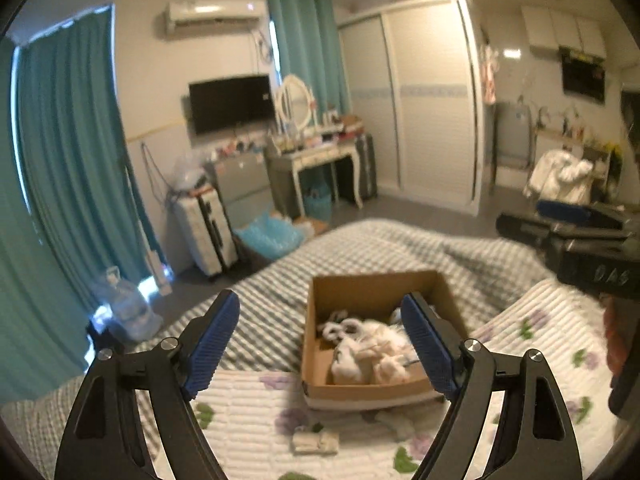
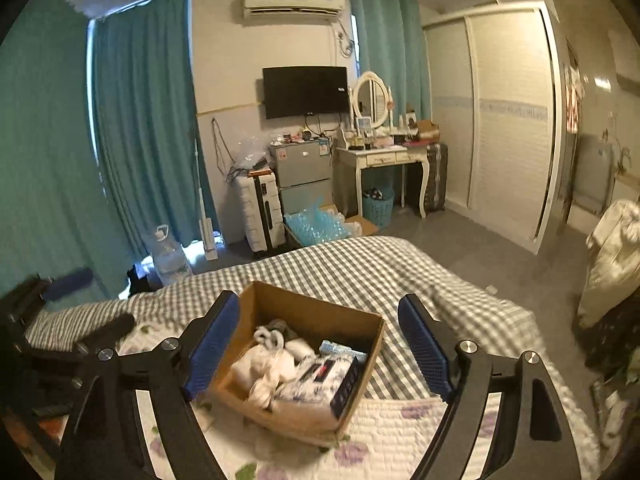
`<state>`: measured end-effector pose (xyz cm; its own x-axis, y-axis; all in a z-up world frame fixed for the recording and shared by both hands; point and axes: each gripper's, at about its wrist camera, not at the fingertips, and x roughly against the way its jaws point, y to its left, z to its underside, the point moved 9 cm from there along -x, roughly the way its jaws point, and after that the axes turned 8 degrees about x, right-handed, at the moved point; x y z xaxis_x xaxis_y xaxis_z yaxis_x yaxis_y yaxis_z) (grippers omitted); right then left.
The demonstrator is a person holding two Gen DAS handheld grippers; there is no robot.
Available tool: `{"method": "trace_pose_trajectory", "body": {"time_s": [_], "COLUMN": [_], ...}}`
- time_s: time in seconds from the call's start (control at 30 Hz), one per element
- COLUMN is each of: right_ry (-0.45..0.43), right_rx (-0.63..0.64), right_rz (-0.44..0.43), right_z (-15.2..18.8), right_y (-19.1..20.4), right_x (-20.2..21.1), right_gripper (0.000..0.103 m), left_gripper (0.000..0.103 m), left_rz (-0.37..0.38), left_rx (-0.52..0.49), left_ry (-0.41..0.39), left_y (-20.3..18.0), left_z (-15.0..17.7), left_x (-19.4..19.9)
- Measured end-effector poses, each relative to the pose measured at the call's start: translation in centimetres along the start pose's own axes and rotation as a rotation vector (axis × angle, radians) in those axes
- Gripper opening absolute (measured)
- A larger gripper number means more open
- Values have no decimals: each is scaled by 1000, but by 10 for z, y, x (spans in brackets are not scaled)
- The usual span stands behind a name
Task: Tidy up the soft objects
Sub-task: 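Drop the pipe-cleaner toy and Vinda pack into the box from both tools, then grasp the folded cream mask with the left tool while the right tool grasps a white item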
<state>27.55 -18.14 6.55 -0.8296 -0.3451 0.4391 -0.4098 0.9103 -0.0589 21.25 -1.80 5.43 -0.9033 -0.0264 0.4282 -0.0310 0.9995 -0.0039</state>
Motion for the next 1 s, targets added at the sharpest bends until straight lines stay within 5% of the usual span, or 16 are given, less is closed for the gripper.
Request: {"method": "trace_pose_trajectory", "body": {"time_s": [0.2,0.4,0.67,1.0], "right_ry": [-29,28,208,378], "right_rx": [37,41,-25,-5], "right_rz": [3,-10,-57,-73], "right_z": [2,53,147,232], "right_y": [27,48,68,93], "right_x": [67,80,5,-113], "right_gripper": [95,103,103,99], "left_gripper": [88,90,90,90], "left_rz": [-24,-66,-101,-75], "left_rx": [43,67,106,131], "left_ry": [-53,4,157,297], "left_y": [15,27,47,53], "left_z": [-2,47,136,197], "left_x": [70,63,2,-88]}}
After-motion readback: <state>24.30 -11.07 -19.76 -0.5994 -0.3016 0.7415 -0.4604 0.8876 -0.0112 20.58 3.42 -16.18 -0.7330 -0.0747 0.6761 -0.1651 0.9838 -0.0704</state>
